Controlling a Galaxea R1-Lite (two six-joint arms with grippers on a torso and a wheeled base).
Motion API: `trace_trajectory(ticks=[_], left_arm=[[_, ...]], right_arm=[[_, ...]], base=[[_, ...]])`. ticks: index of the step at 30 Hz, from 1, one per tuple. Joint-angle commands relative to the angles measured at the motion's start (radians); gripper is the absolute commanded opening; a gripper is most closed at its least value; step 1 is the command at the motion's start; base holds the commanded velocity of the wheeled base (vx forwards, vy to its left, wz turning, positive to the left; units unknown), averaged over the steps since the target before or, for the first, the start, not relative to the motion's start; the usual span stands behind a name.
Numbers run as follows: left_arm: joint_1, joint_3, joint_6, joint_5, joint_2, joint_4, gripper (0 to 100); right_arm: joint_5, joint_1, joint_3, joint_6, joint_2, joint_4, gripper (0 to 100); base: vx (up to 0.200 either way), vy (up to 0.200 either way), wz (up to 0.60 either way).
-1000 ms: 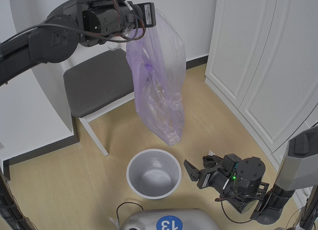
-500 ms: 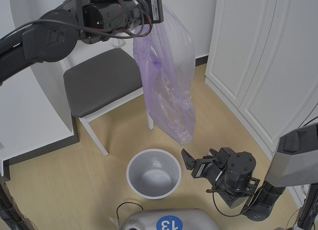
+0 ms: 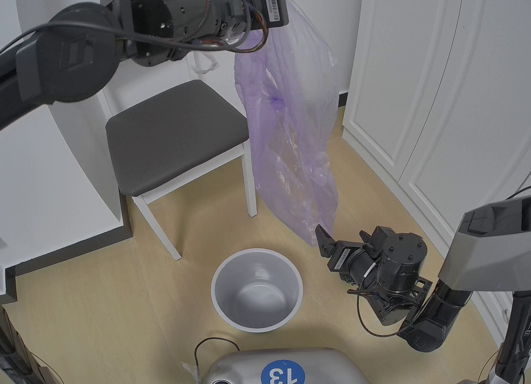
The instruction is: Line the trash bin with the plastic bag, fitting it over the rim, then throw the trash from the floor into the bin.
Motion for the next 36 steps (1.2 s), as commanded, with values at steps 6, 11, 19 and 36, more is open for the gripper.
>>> trace_trajectory(ticks=[6,11,19,36], left_arm=[[-0.031,0.046,0.001,0.013,-0.068,0.000,0],[-0.040,0.078,0.001,0.015,-0.096,-0.004,0],[-0.037,0.085,0.003,0.029,-0.102,-0.004,0],[-0.028,0.101,0.003,0.032,-0.108,-0.003,0]], right_arm=[[-0.007,-0.042,-0.036,0.001,0.020,-0.013,100],[-0.007,-0.052,-0.044,0.002,-0.007,-0.015,100],[-0.007,-0.052,-0.042,0.002,-0.039,-0.013,100],[-0.012,-0.052,-0.028,-0.001,-0.061,-0.013,0]], base=[[0.000,0.000,0.00],[0.000,0.000,0.00],[0.000,0.000,0.00],[0.000,0.000,0.00]])
